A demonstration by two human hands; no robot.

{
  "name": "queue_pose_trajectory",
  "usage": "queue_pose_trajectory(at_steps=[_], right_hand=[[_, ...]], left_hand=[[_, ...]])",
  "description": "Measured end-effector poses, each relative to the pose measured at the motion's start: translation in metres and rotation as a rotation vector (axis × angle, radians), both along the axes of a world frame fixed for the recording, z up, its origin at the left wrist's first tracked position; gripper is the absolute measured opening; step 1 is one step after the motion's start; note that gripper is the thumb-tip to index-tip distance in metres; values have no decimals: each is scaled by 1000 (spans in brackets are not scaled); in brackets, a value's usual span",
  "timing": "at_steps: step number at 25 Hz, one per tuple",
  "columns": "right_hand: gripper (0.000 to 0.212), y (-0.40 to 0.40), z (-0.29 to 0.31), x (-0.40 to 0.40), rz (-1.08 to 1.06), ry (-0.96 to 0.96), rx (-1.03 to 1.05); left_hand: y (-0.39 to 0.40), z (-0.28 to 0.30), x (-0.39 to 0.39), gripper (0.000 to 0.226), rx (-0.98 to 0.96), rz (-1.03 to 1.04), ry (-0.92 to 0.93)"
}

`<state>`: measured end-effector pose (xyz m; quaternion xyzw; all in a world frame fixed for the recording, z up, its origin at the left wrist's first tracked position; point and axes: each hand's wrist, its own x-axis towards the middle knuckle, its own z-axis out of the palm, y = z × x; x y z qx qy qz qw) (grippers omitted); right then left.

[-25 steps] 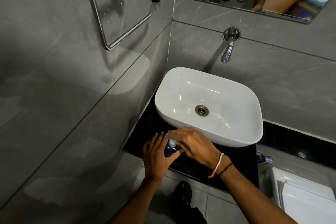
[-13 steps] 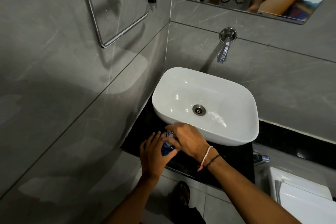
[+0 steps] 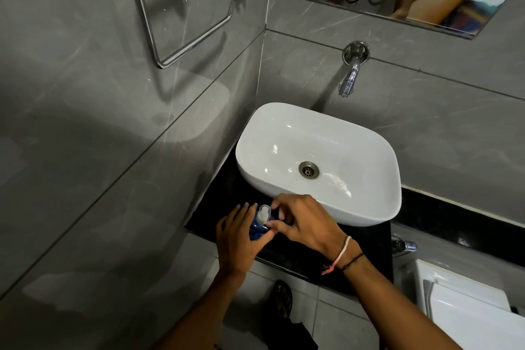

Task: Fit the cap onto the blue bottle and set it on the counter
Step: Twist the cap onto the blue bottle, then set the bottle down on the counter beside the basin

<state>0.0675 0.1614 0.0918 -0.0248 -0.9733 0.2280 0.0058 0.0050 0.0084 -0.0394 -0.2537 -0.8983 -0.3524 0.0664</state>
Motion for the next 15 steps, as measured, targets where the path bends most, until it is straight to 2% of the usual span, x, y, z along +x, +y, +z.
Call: queue_pose_trajectory(at_steps=[2, 4, 7, 10, 13, 15], right_hand=[[49, 6, -1, -3, 70, 20, -45], [45, 6, -4, -7, 134, 20, -41], [37, 3, -8, -11, 113, 29, -42], [45, 6, -10, -9, 72, 21, 4], [55, 17, -19, 1, -127, 132, 158], [67, 30, -26, 12, -325, 119, 275]], left_hand=[[0, 0, 0, 74, -8, 2, 16], [0, -1, 1, 75, -13, 4, 27], [1, -1, 1, 76, -14, 4, 18], [2, -3, 0, 75, -10, -2, 12], [0, 0, -5, 75, -56, -14, 58], [-5, 1, -15, 75, -52, -17, 80]])
